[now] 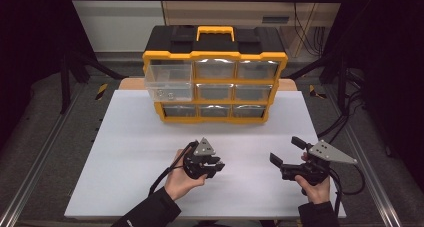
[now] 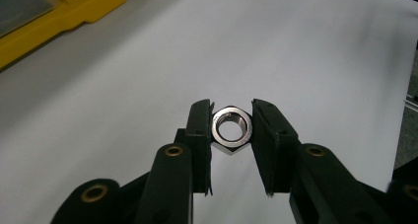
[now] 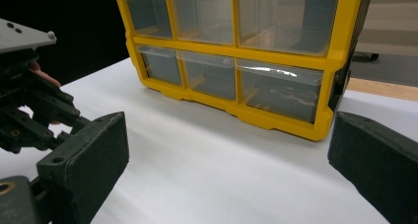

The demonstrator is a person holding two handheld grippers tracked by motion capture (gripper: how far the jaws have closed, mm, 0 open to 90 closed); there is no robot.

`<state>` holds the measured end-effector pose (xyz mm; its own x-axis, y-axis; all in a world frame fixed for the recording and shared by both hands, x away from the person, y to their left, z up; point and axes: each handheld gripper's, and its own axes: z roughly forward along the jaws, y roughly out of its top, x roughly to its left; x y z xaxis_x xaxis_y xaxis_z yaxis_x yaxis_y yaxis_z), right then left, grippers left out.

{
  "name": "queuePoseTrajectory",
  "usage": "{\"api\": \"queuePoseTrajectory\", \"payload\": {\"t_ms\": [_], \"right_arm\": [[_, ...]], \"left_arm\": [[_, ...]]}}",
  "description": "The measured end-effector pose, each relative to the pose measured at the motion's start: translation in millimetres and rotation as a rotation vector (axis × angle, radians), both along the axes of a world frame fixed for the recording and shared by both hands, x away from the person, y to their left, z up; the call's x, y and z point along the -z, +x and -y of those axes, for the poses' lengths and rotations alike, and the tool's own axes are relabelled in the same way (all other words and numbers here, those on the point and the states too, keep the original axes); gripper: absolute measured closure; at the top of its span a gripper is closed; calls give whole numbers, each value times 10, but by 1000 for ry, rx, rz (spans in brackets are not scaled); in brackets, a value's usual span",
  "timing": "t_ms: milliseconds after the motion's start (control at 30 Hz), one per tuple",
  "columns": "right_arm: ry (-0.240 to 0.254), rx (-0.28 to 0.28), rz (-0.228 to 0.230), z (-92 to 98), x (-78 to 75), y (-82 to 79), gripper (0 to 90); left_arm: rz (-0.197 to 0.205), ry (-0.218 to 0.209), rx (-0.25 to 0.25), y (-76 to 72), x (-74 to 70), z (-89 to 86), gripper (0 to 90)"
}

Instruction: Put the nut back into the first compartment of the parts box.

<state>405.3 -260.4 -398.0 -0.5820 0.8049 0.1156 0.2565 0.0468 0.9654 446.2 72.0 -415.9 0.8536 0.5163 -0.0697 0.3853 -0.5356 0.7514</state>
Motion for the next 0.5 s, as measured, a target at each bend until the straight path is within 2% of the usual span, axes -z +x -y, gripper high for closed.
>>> {"api": "queuePoseTrajectory", "payload": {"t_ms": [500], "right_arm": [[-1,0,-1,-3,5,3,26]], "left_arm": [[12,-26,-48,35,-260,-295,692]]}}
